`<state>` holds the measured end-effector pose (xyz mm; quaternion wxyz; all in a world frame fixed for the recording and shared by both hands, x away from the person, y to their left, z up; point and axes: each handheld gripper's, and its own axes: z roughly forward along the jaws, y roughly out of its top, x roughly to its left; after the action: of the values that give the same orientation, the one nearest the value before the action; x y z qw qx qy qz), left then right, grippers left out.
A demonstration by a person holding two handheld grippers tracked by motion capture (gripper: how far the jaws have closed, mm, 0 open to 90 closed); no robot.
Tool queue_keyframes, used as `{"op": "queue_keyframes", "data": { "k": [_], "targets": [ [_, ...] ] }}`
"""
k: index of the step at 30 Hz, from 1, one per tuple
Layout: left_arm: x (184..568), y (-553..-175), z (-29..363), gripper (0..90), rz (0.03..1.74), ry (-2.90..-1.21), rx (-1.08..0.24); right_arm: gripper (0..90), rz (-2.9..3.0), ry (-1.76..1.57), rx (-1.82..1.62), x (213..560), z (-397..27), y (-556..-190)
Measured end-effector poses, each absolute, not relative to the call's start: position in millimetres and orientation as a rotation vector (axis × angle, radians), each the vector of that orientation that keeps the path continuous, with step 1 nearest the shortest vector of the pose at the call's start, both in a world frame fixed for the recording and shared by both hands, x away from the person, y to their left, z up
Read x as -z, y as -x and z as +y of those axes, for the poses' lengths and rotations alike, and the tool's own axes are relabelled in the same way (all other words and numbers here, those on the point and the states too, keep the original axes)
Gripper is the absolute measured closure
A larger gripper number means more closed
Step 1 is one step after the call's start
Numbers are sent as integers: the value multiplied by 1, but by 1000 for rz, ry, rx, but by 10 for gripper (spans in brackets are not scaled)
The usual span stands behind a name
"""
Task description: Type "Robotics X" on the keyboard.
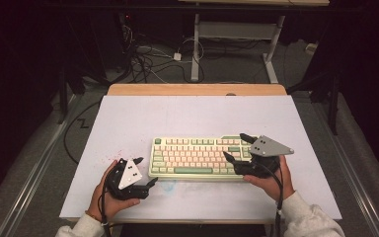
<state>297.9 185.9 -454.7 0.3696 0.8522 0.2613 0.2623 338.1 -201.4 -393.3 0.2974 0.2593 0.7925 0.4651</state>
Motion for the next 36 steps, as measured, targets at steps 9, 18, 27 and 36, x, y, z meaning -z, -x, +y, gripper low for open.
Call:
{"op": "queue_keyframes", "data": {
  "k": [9,18,27,36],
  "targets": [
    [453,-298,187,221,689,-2175,-677,255,2074,-713,-1219,399,-223,-326],
    [451,-300,186,309,725,-2177,-644,259,2073,-745,-1174,410,-241,-313],
    [443,-317,178,680,842,-2154,-534,262,2107,-778,-1139,425,-250,-301],
    [427,-336,147,876,781,-2223,-506,261,2122,-778,-1133,428,-249,-302]
  ]
}}
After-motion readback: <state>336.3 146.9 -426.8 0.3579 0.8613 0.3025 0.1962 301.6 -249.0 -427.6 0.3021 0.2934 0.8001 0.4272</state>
